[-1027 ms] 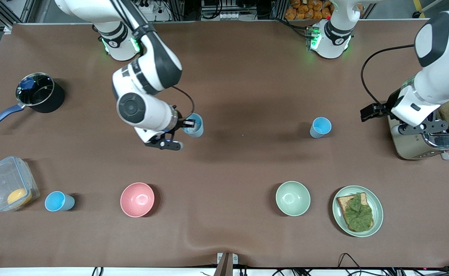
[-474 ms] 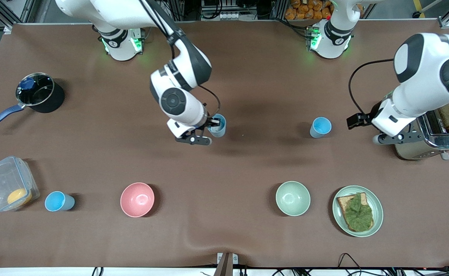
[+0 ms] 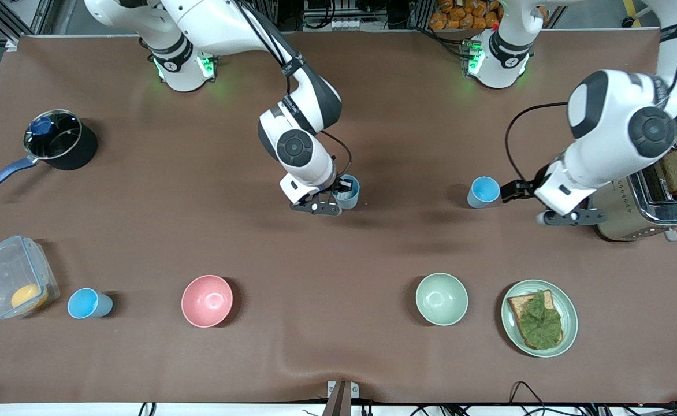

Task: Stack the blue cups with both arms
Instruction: 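Carry the cup to table middle while the left gripper grasps another cup, then release the cup with the right gripper while the left gripper lifts its cup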

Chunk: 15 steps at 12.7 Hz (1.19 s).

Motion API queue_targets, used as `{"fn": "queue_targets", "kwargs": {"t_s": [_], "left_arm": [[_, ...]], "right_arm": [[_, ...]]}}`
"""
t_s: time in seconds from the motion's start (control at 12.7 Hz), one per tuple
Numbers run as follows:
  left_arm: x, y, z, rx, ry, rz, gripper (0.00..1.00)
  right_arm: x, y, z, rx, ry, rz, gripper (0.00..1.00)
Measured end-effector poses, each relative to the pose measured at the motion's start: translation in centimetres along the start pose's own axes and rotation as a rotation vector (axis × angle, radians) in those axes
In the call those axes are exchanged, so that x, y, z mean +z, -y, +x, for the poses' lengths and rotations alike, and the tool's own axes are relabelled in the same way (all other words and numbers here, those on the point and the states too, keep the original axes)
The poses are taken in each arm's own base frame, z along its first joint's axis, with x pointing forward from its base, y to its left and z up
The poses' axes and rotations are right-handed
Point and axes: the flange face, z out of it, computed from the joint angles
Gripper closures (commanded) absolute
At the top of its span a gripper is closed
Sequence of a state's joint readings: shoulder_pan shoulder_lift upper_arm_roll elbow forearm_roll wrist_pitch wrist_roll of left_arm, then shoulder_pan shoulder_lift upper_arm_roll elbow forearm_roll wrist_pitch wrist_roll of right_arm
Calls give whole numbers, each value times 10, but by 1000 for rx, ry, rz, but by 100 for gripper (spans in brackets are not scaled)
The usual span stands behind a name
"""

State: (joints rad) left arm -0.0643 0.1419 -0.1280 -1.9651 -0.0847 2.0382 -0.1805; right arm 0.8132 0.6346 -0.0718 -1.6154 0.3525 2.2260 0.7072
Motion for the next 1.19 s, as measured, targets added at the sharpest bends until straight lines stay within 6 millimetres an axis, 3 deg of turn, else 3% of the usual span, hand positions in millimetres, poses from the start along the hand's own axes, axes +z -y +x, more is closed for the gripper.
{"fn": "queue_targets", "kwargs": {"t_s": [0.16,0.24,0.32,0.55,0.71,0.95,1.19], "left_arm": [[21,-21,-2,4,3,-19,0],[32,-29,-4,10,-2,-21,0],[43,-34,-5,14,-7,-22,0],[70,-33,-8,11,1,-20,0],[78,-35,-10,8,10,-18,0],[86,-58,-18,-21,25,-13,0],[99,-66,-23,-19,40,-8,0]], "right_arm": [[4,0,0,0,0,-2,90],[4,0,0,-1,0,-2,41],[3,1,0,-1,-1,-1,0],[-6,5,2,-1,-9,10,0],[-30,5,6,2,-1,5,0],[-119,-8,23,26,20,7,0],[-222,-47,45,78,0,56,0]]}}
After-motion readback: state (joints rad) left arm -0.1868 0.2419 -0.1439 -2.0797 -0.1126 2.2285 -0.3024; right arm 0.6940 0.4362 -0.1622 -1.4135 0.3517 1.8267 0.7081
